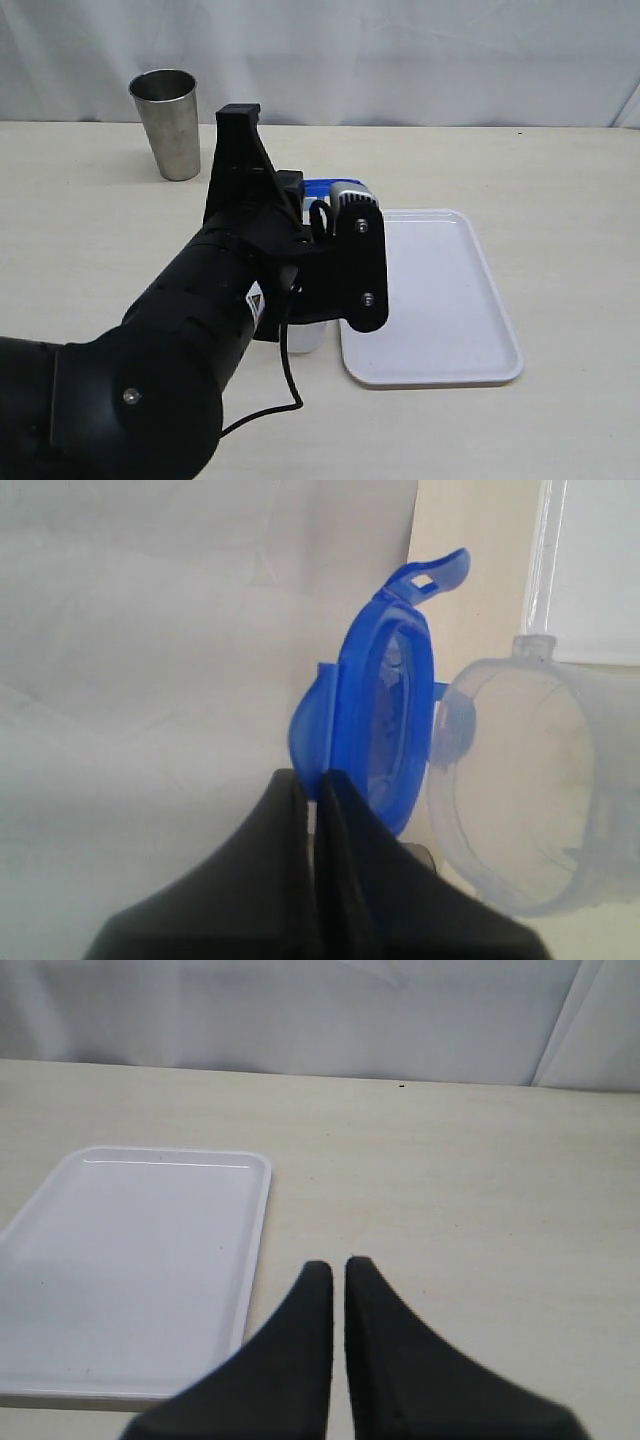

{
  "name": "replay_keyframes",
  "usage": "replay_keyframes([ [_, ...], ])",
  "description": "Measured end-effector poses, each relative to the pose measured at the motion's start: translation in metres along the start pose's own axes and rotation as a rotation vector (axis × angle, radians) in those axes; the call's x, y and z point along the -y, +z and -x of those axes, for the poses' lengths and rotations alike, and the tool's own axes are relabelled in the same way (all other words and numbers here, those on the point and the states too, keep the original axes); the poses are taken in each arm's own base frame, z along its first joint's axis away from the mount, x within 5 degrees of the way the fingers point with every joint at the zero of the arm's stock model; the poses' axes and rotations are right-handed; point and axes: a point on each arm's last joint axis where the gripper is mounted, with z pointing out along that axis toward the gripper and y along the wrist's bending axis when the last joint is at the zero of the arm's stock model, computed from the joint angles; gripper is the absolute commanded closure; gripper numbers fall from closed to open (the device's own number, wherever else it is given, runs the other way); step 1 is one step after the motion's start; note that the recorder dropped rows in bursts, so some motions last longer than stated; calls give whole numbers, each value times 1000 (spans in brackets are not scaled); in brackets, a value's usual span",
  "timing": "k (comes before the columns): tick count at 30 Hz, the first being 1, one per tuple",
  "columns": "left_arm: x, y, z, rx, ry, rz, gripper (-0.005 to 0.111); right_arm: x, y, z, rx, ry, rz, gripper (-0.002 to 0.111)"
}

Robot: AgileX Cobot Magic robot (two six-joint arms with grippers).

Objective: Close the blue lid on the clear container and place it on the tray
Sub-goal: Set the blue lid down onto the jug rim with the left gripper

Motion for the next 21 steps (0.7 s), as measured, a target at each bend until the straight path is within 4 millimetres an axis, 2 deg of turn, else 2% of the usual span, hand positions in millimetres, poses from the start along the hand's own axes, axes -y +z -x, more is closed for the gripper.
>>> replay_keyframes([
  [12,4,0,-3,-31,-26,-38,107,0,0,0,0,0,0,104],
  [21,15,-1,-11,-55,0,-86,107,0,0,0,0,0,0,104],
])
